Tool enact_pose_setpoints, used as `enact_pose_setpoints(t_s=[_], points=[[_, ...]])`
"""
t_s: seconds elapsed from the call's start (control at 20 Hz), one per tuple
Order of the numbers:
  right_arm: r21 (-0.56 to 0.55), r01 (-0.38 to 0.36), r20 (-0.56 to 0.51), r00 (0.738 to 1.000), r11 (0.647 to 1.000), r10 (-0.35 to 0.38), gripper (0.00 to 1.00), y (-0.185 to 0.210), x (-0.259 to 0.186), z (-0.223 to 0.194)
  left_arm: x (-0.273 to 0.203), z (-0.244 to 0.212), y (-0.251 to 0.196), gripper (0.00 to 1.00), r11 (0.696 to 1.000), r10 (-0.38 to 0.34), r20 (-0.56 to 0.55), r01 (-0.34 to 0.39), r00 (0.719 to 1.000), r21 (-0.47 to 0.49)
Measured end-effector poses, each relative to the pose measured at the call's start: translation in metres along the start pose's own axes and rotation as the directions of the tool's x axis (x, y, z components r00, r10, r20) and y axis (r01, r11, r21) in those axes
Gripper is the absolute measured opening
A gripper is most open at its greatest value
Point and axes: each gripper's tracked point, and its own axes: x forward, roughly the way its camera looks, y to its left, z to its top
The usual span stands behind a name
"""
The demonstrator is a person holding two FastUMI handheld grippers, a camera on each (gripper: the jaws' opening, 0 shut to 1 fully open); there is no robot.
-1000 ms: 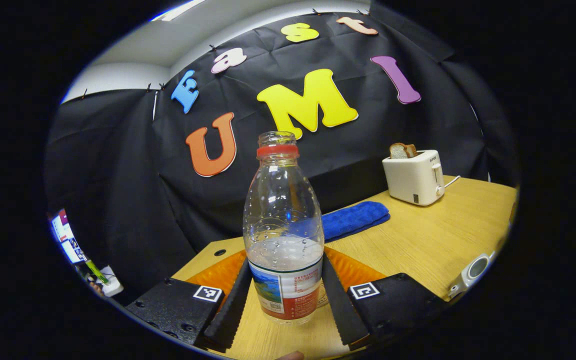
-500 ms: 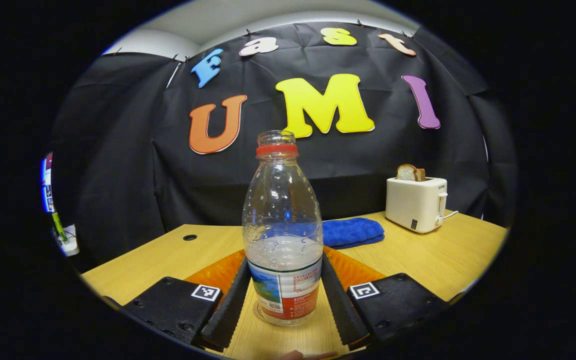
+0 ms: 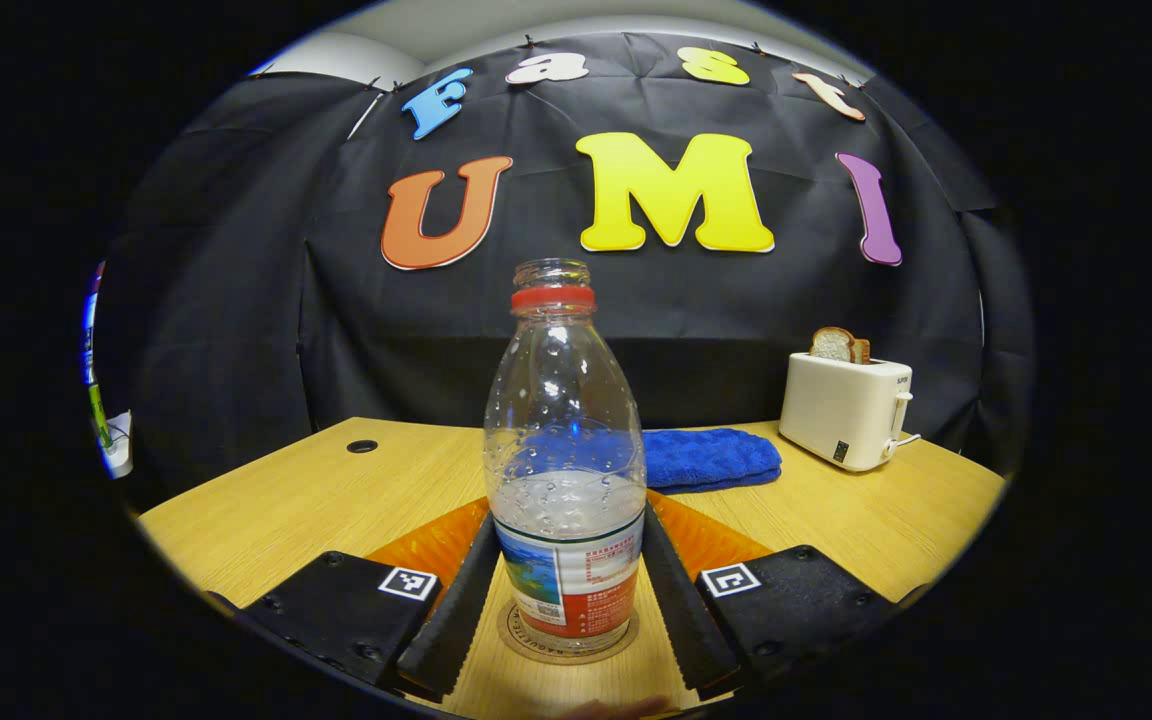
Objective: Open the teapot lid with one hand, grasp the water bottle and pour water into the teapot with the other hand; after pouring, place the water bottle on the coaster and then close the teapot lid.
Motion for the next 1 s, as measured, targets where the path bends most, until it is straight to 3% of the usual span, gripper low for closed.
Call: enact_pose_setpoints(t_s=[1.0], points=[[-0.005,-0.014,0.029,0.999,1.000,0.014,0.00,0.009,-0.012,0.015,-0.002,0.000,0.002,0.84,0.998,-0.015,0.017,0.014,1.000,0.057]])
